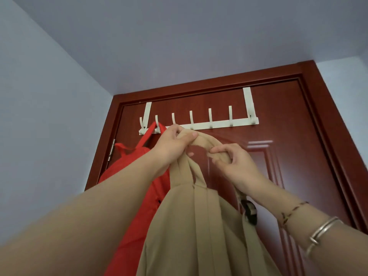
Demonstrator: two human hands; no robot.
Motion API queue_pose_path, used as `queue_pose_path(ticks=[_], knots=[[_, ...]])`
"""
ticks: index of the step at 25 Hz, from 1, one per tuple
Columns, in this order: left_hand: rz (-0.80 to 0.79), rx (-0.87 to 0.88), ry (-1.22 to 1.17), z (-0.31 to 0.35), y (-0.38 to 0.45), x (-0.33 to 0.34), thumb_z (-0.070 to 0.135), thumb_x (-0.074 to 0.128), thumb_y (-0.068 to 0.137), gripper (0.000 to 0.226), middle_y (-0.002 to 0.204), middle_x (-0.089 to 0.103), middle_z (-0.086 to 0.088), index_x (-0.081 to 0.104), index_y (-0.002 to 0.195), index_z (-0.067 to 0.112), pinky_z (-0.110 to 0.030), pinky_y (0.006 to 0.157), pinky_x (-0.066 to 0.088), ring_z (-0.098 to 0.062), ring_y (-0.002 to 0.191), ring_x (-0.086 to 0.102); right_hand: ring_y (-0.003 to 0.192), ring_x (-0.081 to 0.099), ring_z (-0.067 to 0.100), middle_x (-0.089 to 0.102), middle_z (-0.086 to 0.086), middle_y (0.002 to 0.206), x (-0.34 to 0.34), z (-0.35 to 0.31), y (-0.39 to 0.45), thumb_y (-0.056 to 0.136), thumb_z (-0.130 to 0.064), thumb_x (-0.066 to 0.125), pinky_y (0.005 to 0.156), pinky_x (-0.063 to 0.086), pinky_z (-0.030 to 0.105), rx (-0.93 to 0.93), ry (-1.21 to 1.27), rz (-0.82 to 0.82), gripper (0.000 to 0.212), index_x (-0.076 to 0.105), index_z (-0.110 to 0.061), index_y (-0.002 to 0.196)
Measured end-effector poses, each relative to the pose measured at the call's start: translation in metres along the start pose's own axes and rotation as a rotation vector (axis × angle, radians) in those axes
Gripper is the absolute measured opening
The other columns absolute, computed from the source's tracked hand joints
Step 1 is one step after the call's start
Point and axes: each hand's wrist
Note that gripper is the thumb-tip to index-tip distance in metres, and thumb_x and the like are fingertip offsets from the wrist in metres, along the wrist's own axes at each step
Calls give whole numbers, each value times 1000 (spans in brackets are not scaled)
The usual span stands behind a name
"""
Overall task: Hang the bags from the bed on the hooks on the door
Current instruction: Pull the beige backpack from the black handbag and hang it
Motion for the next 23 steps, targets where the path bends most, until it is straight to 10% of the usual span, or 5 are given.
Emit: queue_pose_path(ticks=[3,8,17,23], knots=[[62,68,51,-45,40,-7,25,63,87,20,65,53,0,48,82,12,-33,68,54,-7,51,54,100,51,8,42,-9,114,24,35,37,85,1,51,76,39,0,-123,-186,6,37,61,-17,116],[143,164,242,-102,133,-14,40,55,89,27,57,59,6,50,75,18,-22,54,35,-1,52,52,86,58,21,37,-9,107,61,61,125,79,-5,46,82,54,44,-149,-398,171,50,54,-30,121],[509,277,383,-103,267,-38,47,52,85,29,80,57,7,46,68,25,-39,90,35,-23,93,54,89,56,26,32,-4,110,93,33,253,73,-8,47,80,54,49,-196,-515,174,65,42,-33,133],[513,326,528,-127,265,-61,29,49,90,19,94,60,-11,53,84,12,-41,80,43,-34,95,57,92,59,30,41,3,133,135,20,270,79,-18,45,70,50,39,-180,-894,108,44,54,-17,122]])
Point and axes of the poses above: each hand's wrist, its own y-axis towards the middle knuckle, its own x-axis out of the palm, z = x × y
